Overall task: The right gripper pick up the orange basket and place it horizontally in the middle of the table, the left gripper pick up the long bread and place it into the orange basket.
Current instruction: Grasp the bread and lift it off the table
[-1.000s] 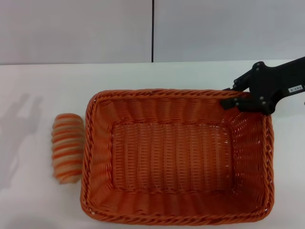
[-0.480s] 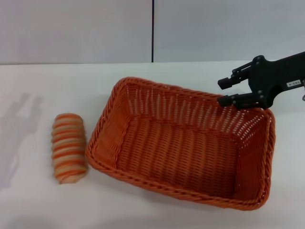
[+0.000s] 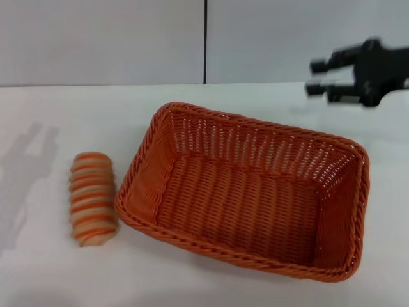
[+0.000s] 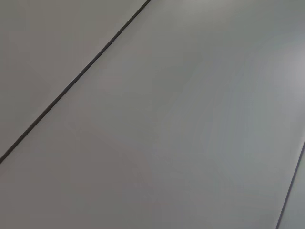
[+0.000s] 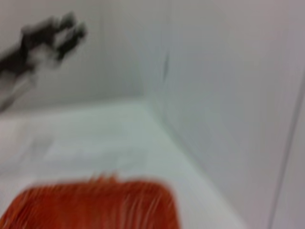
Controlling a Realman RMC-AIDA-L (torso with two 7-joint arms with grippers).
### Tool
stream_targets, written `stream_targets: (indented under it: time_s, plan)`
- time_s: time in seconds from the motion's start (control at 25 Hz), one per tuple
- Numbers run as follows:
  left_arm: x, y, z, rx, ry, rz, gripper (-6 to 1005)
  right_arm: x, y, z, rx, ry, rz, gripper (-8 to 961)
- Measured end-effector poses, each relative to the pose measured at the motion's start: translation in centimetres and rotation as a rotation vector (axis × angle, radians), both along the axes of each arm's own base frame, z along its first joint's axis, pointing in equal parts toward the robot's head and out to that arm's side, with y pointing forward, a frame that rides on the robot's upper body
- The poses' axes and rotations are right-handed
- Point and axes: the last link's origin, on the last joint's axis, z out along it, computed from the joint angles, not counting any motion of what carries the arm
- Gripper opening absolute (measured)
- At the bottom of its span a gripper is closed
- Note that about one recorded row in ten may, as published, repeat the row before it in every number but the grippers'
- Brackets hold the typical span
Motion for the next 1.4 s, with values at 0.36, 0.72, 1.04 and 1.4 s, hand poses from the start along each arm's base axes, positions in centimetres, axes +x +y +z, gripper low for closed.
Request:
stream_targets:
  time_s: [0.36,0.72,1.04,1.4]
  plan:
    - [0.1,0.6,0.7,0.016,0.034,-0.017,441,6.2,-5.8,6.5,0.408,0.592,-0.221,425]
    - [0.2,1.4,1.8,0.110,0.085,-0.001,441,13.6,-14.9,7.1,0.839,0.907,-0.456,426]
    - [1.4,3.2,3.6,0.144,0.227,-0.084,443,17.5,-19.6,5.2,1.051,0.998,-0.635,425]
    - [1.4,5.2,6.2,-0.147,0.400,-0.197,446,18.2,-20.7,5.0,1.100,1.012,-0.679,425]
